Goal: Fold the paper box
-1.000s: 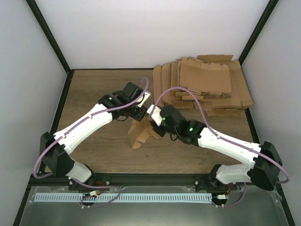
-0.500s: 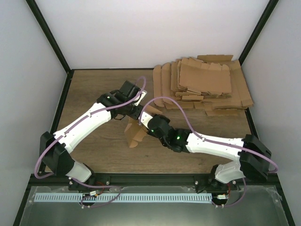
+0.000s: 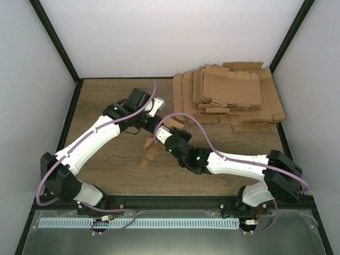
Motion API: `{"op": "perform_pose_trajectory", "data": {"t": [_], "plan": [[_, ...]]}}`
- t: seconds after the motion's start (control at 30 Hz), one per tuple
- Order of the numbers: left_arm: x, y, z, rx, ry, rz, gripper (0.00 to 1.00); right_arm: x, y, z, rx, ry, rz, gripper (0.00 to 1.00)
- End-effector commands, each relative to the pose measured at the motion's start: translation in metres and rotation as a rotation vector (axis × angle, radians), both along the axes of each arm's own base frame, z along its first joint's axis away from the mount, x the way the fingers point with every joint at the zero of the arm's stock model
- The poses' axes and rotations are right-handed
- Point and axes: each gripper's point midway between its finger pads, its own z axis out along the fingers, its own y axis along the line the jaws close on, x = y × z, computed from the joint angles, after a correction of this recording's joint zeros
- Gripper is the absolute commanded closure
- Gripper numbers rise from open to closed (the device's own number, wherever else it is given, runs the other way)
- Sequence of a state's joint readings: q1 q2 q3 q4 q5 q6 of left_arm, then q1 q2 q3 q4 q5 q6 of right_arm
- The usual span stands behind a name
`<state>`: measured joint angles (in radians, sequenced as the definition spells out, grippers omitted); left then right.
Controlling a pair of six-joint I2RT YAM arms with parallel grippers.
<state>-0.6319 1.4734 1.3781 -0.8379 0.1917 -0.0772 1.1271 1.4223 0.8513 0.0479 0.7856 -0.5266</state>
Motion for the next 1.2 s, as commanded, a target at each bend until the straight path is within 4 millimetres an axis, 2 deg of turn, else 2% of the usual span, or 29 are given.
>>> {"op": "perform_pose_trajectory", "data": {"t": [0.0, 0.1, 0.2, 0.3, 0.37, 0.5, 0.63, 0.67, 0.73, 0.8, 0.9, 1.03, 1.17], "plan": [[-0.021, -0.02, 0.057, -0.221, 0.002, -0.105, 0.7, -0.001, 0.008, 0.002, 0.077, 0.089, 0.023, 0.87], [-0.02, -0.01, 0.08, -0.27, -0.034, -0.075, 0.39, 0.0, 0.005, 0.005, 0.167, 0.176, 0.012, 0.88], [-0.014, 0.009, 0.106, -0.308, -0.095, -0.012, 0.2, 0.005, -0.004, -0.001, 0.272, 0.3, -0.005, 0.88], [-0.009, 0.028, 0.125, -0.337, -0.142, 0.049, 0.12, 0.016, -0.019, -0.011, 0.385, 0.438, -0.033, 0.88], [-0.004, 0.038, 0.128, -0.343, -0.152, 0.084, 0.11, 0.02, -0.025, -0.015, 0.471, 0.519, -0.038, 0.88], [0.006, 0.053, 0.113, -0.35, -0.106, 0.136, 0.11, 0.03, -0.036, -0.023, 0.608, 0.632, -0.048, 0.88], [0.01, 0.055, 0.088, -0.339, -0.049, 0.141, 0.1, 0.041, -0.048, -0.052, 0.656, 0.715, -0.14, 0.88], [0.009, 0.054, 0.08, -0.332, -0.031, 0.13, 0.1, 0.043, -0.051, -0.061, 0.66, 0.73, -0.166, 0.88], [0.002, 0.045, 0.06, -0.334, 0.025, 0.064, 0.01, 0.045, -0.056, -0.078, 0.677, 0.76, -0.209, 0.89], [-0.009, 0.034, 0.035, -0.304, 0.077, -0.021, 0.0, 0.047, -0.058, -0.091, 0.698, 0.79, -0.24, 0.89], [-0.019, 0.023, 0.005, -0.165, 0.067, -0.042, 0.0, 0.049, -0.056, -0.104, 0.714, 0.819, -0.266, 0.89], [-0.029, 0.009, -0.001, -0.064, 0.008, -0.077, 0.0, 0.052, -0.058, -0.12, 0.691, 0.83, -0.304, 0.89], [-0.033, 0.004, -0.006, 0.001, -0.045, -0.088, 0.0, 0.052, -0.061, -0.132, 0.667, 0.831, -0.316, 0.89]]}}
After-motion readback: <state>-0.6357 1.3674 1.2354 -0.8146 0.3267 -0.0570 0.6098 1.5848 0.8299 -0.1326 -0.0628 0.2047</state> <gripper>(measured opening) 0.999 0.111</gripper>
